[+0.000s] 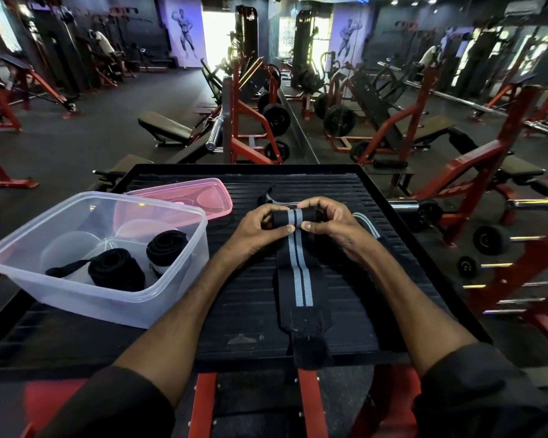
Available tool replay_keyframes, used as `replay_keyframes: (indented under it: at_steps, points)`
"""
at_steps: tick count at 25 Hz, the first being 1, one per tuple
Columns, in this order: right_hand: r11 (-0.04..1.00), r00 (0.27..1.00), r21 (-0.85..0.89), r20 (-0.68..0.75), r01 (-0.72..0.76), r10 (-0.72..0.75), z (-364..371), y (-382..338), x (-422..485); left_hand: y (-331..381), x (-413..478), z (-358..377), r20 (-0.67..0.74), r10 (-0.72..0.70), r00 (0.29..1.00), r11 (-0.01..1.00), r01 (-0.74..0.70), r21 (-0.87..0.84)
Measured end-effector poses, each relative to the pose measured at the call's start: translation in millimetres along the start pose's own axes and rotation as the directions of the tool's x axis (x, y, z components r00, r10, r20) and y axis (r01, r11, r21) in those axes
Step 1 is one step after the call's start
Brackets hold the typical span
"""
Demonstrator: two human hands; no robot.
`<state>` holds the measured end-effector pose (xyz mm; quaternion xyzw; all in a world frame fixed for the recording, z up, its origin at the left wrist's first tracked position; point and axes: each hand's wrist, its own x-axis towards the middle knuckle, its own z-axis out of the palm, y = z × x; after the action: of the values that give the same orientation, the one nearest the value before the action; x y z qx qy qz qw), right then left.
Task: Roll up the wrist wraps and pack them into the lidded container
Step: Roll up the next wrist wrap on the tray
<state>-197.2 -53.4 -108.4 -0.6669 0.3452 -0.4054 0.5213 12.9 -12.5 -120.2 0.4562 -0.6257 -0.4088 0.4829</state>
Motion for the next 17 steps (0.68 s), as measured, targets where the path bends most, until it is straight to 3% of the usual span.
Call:
replay_keyframes:
  at_steps: [3, 8, 12, 17]
  points:
    - [0.999, 0.999, -0.018, 0.001, -0.050, 0.050, 2, 2, 2, -6, 0, -3, -0.012, 0.064, 0.998, 0.987, -0.062, 0.148]
    - [0.914, 0.964, 0.309, 0.047, -0.263, 0.262, 4, -7, 4, -8, -1, 1, -0.066, 0.127, 0.990, 0.967, -0.109, 0.229]
    - [0.933, 0.939, 0.106, 0.067, -0.344, 0.338, 8, 2, 6, -4, -3, 4, -0.058, 0.170, 0.984, 0.969, -0.157, 0.189]
    - [0.935, 0.934, 0.061, 0.107, -0.348, 0.341, 7, 6, 4, -8, -6, 4, -0.087, 0.265, 0.960, 0.935, -0.234, 0.268]
